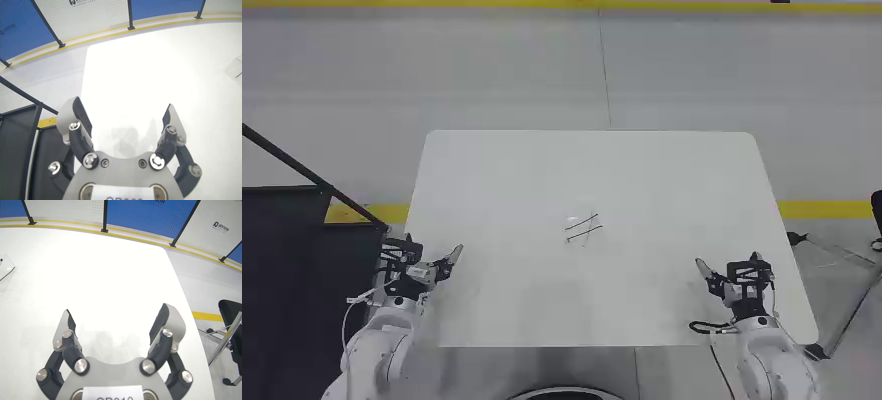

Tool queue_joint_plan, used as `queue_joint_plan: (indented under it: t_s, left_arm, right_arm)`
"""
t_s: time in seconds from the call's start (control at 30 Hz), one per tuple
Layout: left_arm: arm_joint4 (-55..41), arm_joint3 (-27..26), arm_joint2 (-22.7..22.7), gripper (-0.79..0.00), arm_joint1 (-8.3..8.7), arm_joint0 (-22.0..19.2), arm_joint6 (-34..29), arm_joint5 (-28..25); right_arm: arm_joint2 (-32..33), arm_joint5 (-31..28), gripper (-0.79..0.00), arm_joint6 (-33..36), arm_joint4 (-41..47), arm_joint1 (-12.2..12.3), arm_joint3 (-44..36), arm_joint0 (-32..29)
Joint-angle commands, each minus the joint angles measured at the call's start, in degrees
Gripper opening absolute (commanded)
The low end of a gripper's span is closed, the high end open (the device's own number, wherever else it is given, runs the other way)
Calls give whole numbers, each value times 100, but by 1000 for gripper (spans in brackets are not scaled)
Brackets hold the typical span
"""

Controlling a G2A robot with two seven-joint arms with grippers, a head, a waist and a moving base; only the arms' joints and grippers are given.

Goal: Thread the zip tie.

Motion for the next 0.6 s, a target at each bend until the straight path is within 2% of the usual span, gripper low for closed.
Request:
queue_joint_plan:
  t_s: [0.0, 0.37, 0.57]
  left_arm:
    - [0, 0, 0, 0, 0, 0, 0, 0]
    - [-11, -3, 2, 0, -2, -5, 30, -11]
    - [-161, 27, -50, 0, -8, 32, 275, -333]
  right_arm:
    - [0, 0, -1, 0, 0, 0, 0, 0]
    - [-7, -23, 0, 15, 26, -2, -1, 9]
    - [-79, -509, 0, 405, 37, 7, 6, 283]
